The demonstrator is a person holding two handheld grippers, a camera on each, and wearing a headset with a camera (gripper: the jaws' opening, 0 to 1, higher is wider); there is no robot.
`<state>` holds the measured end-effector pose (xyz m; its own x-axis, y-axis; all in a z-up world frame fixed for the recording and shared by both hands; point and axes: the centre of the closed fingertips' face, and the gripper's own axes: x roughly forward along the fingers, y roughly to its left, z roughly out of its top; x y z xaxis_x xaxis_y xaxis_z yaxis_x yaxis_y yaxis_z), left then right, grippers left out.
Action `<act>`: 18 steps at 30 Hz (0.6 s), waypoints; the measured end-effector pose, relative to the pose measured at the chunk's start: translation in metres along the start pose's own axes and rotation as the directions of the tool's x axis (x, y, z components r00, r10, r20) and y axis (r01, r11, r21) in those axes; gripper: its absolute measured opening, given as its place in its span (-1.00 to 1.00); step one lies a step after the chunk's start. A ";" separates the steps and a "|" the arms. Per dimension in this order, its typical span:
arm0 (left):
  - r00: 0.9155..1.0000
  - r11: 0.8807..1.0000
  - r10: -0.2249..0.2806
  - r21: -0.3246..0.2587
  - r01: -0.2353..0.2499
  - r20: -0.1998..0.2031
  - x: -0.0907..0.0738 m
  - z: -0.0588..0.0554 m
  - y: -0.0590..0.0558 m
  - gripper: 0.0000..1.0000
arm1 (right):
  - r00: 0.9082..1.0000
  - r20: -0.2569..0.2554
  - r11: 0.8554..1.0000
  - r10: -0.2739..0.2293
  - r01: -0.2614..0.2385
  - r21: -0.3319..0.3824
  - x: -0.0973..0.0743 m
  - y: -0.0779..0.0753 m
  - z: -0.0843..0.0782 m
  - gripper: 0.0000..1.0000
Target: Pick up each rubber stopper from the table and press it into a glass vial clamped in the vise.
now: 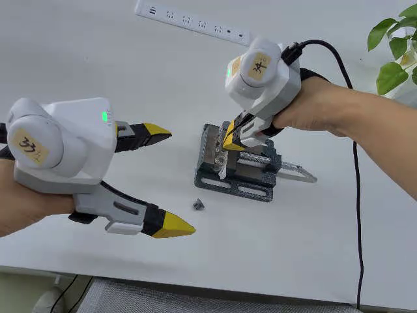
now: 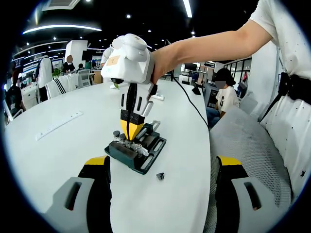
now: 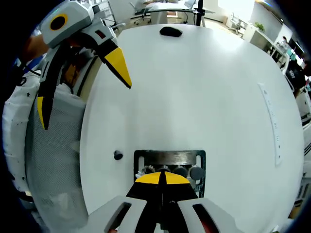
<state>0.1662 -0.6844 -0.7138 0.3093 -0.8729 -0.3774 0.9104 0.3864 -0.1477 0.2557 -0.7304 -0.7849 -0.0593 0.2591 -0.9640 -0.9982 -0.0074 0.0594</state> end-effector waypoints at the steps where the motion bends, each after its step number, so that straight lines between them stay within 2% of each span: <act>1: 1.000 1.000 0.001 0.001 -0.001 -0.001 0.000 0.000 0.000 0.76 | 1.000 -0.004 1.000 0.003 -0.003 0.003 0.000 -0.001 0.000 -1.00; 6: 1.000 1.000 0.001 0.000 -0.001 0.003 0.001 0.002 0.000 0.76 | 1.000 -0.014 1.000 0.018 -0.017 0.001 0.000 0.001 0.000 -1.00; 15: 1.000 1.000 -0.002 0.007 0.002 0.004 0.001 0.004 -0.001 0.76 | 0.999 -0.037 1.000 0.014 -0.014 -0.019 0.000 0.002 0.000 -1.00; 18: 1.000 1.000 -0.004 0.010 0.004 0.005 0.001 0.006 -0.002 0.76 | 1.000 -0.029 1.000 0.012 -0.013 -0.020 -0.001 0.003 0.000 -1.00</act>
<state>0.1657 -0.6876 -0.7086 0.3073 -0.8757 -0.3726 0.9143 0.3802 -0.1395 0.2530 -0.7309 -0.7839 -0.0718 0.2311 -0.9703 -0.9973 -0.0305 0.0665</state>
